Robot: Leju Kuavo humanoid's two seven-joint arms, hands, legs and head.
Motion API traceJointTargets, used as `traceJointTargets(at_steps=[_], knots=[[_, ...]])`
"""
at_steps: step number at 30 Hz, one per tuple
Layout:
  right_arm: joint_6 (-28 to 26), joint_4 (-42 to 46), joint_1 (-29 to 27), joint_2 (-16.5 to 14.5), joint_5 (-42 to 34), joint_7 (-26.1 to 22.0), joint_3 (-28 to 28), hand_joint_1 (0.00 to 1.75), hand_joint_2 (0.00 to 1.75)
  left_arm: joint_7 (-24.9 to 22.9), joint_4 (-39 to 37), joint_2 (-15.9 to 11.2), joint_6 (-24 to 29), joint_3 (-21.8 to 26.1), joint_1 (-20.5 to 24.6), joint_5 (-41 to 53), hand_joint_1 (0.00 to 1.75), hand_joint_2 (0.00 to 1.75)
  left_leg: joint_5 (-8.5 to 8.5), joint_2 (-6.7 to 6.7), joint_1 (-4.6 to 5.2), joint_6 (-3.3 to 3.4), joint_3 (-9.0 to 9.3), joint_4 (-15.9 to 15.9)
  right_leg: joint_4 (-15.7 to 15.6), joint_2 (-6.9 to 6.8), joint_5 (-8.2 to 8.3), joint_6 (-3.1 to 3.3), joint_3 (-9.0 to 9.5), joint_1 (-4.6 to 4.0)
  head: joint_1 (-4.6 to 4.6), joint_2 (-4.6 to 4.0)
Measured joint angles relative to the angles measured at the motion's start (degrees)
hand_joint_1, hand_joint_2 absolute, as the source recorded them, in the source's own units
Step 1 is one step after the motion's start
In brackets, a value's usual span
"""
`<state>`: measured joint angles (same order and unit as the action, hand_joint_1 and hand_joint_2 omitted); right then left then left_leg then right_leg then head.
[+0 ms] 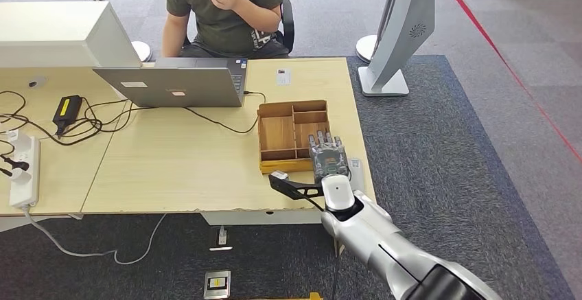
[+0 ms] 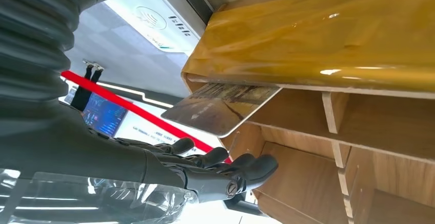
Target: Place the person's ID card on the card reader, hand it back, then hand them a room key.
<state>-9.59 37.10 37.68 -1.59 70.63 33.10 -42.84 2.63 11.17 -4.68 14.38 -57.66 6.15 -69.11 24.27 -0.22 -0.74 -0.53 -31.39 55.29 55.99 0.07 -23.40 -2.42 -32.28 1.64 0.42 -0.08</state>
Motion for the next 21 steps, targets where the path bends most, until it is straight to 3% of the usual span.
traceJointTargets(at_steps=[2, 3, 21], knots=[[-0.5, -0.6, 0.2, -0.2, -0.1, -0.3, 0.1, 0.00, 1.31, 0.0, 0.0, 0.0, 0.1, 0.0, 0.0, 0.0, 0.00, 0.00, 0.00, 0.00, 0.00, 0.00, 0.00, 0.0, 0.0, 0.00, 0.00, 0.00, 0.00, 0.00, -0.01, 0.00], [-0.7, -0.9, 0.4, -0.2, -0.3, -0.5, 0.2, 0.00, 1.75, 0.0, 0.0, 0.0, 0.1, 0.0, 0.0, 0.0, 0.00, 0.00, 0.00, 0.00, 0.00, 0.00, 0.00, 0.0, 0.0, 0.00, 0.00, 0.00, 0.00, 0.00, -0.01, 0.01], [-2.8, -4.1, 2.2, 0.1, 0.5, -0.6, 0.7, 0.00, 1.75, 0.3, 0.0, 0.0, 0.0, 0.0, 0.0, 1.0, 0.00, 0.00, 0.00, 0.00, 0.00, 0.00, 0.01, 0.0, 0.0, 0.00, 0.00, 0.00, 0.00, 0.00, 0.00, -0.01]])
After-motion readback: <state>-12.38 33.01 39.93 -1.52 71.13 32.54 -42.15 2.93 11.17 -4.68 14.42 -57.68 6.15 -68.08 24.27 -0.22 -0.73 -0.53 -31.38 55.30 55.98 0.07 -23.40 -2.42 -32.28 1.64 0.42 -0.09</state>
